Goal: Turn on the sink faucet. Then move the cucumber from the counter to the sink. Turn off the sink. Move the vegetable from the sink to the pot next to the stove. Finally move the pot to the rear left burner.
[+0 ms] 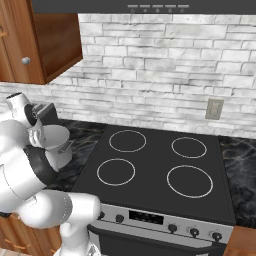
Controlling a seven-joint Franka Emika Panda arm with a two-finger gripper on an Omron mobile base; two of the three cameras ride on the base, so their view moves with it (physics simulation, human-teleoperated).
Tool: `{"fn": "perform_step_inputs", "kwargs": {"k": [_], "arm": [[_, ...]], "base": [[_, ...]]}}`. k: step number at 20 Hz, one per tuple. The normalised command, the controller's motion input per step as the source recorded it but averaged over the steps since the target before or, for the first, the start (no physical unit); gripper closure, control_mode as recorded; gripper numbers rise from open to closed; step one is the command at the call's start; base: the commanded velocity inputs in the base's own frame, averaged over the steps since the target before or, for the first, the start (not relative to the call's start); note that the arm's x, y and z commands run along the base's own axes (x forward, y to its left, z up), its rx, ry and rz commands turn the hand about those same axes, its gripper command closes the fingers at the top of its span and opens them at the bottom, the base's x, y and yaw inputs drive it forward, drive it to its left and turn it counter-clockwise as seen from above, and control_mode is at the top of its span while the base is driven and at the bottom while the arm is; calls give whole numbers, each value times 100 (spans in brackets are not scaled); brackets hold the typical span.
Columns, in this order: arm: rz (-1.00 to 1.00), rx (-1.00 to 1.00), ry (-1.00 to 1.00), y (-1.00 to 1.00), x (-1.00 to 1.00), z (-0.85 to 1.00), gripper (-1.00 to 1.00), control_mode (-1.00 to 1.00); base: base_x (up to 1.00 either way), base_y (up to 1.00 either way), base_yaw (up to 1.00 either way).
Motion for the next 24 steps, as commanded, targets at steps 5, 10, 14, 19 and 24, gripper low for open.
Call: {"fn": "perform_step_inputs", "kwargs": {"k": [5, 10, 14, 19, 24], "arm": [[0, 0, 3, 0, 31, -30, -100, -100], [2, 0, 4, 0, 14, -29, -100, -100], [4, 0, 2, 0, 5, -28, -100, -100], [4, 0, 0, 0, 1, -27, -100, -100], [3, 0, 0, 0, 0, -24, -100, -100]], "base": [[0, 0, 0], [0, 0, 0], [0, 0, 0], [0, 0, 0], [0, 0, 0]]}}
